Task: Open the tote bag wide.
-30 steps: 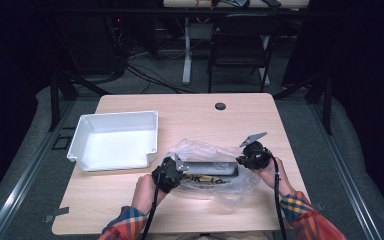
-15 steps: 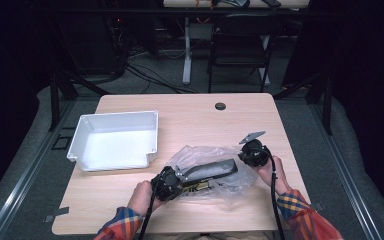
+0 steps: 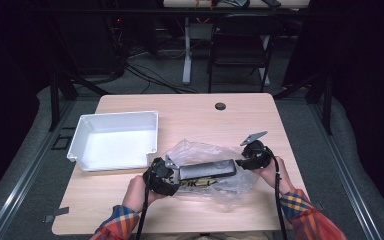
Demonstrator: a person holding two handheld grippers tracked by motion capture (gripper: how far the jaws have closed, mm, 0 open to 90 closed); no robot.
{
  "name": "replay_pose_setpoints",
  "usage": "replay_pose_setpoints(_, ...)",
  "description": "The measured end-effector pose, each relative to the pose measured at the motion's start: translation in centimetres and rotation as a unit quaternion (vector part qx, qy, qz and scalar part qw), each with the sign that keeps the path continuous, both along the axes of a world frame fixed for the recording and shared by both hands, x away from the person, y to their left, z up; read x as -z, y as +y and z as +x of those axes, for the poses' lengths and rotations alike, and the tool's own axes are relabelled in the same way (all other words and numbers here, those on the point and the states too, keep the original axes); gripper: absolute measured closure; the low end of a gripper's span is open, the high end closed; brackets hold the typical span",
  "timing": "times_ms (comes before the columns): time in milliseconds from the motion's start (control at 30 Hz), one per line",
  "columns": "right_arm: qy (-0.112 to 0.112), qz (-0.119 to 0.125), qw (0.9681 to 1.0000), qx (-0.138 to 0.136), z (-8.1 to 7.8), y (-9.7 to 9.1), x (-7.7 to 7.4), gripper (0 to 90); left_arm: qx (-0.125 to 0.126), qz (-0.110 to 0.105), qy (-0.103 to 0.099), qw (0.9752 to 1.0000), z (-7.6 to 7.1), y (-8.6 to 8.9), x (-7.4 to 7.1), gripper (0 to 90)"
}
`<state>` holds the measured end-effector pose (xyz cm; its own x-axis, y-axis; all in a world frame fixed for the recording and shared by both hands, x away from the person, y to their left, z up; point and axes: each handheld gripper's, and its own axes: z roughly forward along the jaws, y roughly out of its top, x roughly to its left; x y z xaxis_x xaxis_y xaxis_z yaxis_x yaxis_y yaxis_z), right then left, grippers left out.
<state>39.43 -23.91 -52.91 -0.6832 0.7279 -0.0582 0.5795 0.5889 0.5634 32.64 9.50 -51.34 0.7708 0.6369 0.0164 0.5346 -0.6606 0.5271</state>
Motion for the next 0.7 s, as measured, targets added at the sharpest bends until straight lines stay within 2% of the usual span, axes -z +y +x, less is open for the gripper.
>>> replay_pose_setpoints(67,-0.004,0.013,0.9999,0.003,-0.5,-0.6,-0.7,48.9,-0.015,-0.014,-0.018,0.9996,0.0,0.2,-0.7,45.2)
replay_pose_setpoints(167,-0.018,0.027,0.9995,0.004,-1.2,-1.3,-1.7,47.0,-0.055,-0.007,-0.049,0.9972,0.5,0.1,-1.2,46.5)
replay_pose_setpoints(267,-0.009,0.043,0.999,-0.009,-1.7,-1.3,-2.0,45.3,-0.081,0.002,-0.056,0.9951,1.4,-0.2,-0.9,55.1)
replay_pose_setpoints(333,0.004,0.037,0.999,-0.026,-2.2,-0.9,-1.9,43.0,-0.084,0.013,-0.052,0.995,2.1,-0.6,-0.3,62.9)
replay_pose_setpoints(400,0.018,0.017,0.9989,-0.039,-2.5,-0.5,-1.3,42.7,-0.086,0.033,-0.051,0.9944,2.7,-1.1,0.6,72.7)
replay_pose_setpoints(467,0.028,0.0,0.9987,-0.043,-2.7,-0.4,-0.5,42.3,-0.084,0.036,-0.036,0.9952,3.3,-1.5,1.3,76.7)
replay_pose_setpoints(500,0.037,-0.011,0.9983,-0.044,-2.7,-0.5,-0.1,41.8,-0.085,0.042,-0.037,0.9948,3.5,-1.8,1.6,78.2)
replay_pose_setpoints(567,0.046,-0.028,0.9978,-0.04,-2.7,-0.7,0.6,42.2,-0.086,0.037,-0.031,0.9951,4.0,-2.1,2.0,78.3)
replay_pose_setpoints(600,0.049,-0.024,0.9978,-0.037,-2.8,-0.8,0.9,42.4,-0.085,0.034,-0.028,0.9954,4.3,-2.2,2.0,78.2)
replay_pose_setpoints(633,0.059,-0.034,0.997,-0.037,-2.8,-0.9,1.0,42.5,-0.084,0.027,-0.026,0.9958,4.5,-2.3,2.1,78.2)
replay_pose_setpoints(700,0.062,-0.035,0.9968,-0.037,-3.1,-1.1,1.3,42.8,-0.08,0.013,-0.011,0.9967,4.9,-2.3,2.2,78.0)
